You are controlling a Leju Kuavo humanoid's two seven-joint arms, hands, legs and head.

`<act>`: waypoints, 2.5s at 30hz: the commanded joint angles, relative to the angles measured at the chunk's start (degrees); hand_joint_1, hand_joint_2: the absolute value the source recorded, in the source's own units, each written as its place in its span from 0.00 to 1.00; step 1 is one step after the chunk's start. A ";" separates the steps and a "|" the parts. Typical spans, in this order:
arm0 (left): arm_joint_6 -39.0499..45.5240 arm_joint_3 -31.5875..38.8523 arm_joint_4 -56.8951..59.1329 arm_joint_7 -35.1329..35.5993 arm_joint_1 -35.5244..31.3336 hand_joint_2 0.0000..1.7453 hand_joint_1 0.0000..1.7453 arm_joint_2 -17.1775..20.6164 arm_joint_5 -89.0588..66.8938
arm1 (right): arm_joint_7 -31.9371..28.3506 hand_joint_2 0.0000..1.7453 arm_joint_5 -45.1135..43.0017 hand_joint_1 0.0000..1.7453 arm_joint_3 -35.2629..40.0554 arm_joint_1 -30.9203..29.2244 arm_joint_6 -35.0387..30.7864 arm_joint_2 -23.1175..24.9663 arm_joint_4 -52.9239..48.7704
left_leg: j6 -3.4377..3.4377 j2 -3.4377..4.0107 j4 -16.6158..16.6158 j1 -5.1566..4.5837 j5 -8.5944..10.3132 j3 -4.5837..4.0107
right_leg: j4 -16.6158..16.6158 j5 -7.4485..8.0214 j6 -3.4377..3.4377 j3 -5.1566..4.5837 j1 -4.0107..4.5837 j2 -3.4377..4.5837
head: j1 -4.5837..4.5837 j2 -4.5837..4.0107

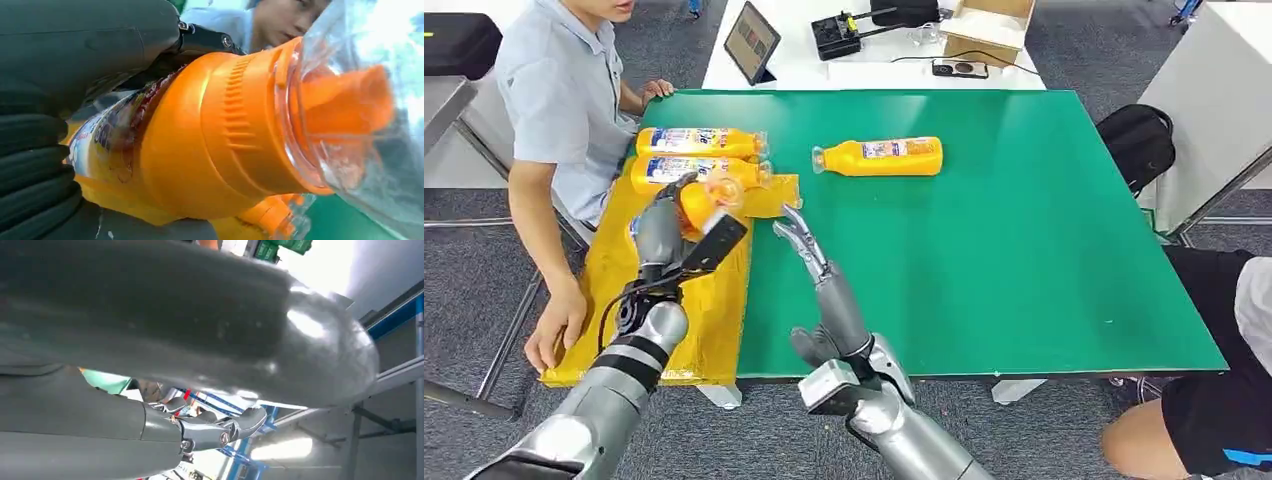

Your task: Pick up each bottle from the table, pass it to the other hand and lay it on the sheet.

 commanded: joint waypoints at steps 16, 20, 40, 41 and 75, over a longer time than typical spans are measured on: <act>-21.98 -10.54 23.03 11.29 -12.18 1.00 1.00 -3.44 -11.26 | -1.86 0.00 -2.40 0.00 -4.80 3.50 7.32 -1.33 -7.45 | 0.05 -0.01 -0.03 -0.01 -0.02 0.13 | -0.04 -0.01 -0.07 0.13 0.02 -0.04 | 0.02 0.00; -24.33 -9.82 23.90 11.18 -11.86 1.00 1.00 -4.20 -10.65 | -1.86 0.00 -2.91 0.00 -6.22 3.73 8.39 -0.89 -6.06 | 0.09 -0.03 -0.05 0.00 -0.04 0.23 | -0.06 -0.04 -0.13 0.24 0.04 -0.08 | 0.02 0.00; -32.66 0.55 24.98 1.51 -7.55 1.00 0.00 -8.25 2.75 | -1.86 0.00 -3.51 0.00 -7.31 3.88 8.60 -0.82 -3.68 | 0.06 0.03 -0.06 -0.02 -0.03 0.18 | -0.06 -0.01 -0.07 0.21 0.01 -0.01 | 0.02 0.00; -34.57 1.93 25.06 0.15 -7.43 1.00 0.00 -8.37 4.78 | -1.86 0.00 -3.63 0.00 -7.13 3.79 8.62 -0.96 -3.78 | 0.09 0.00 -0.12 -0.02 -0.03 0.32 | -0.13 -0.02 -0.12 0.36 0.02 -0.06 | 0.00 0.00; -15.03 9.93 -33.08 -15.62 27.59 1.00 0.00 -7.82 62.60 | -1.86 0.00 -13.00 0.00 -22.29 18.84 -1.40 3.10 -21.84 | 0.13 0.08 -0.19 -0.02 -0.20 0.53 | -0.22 -0.14 -0.18 0.53 0.03 0.01 | 0.00 0.00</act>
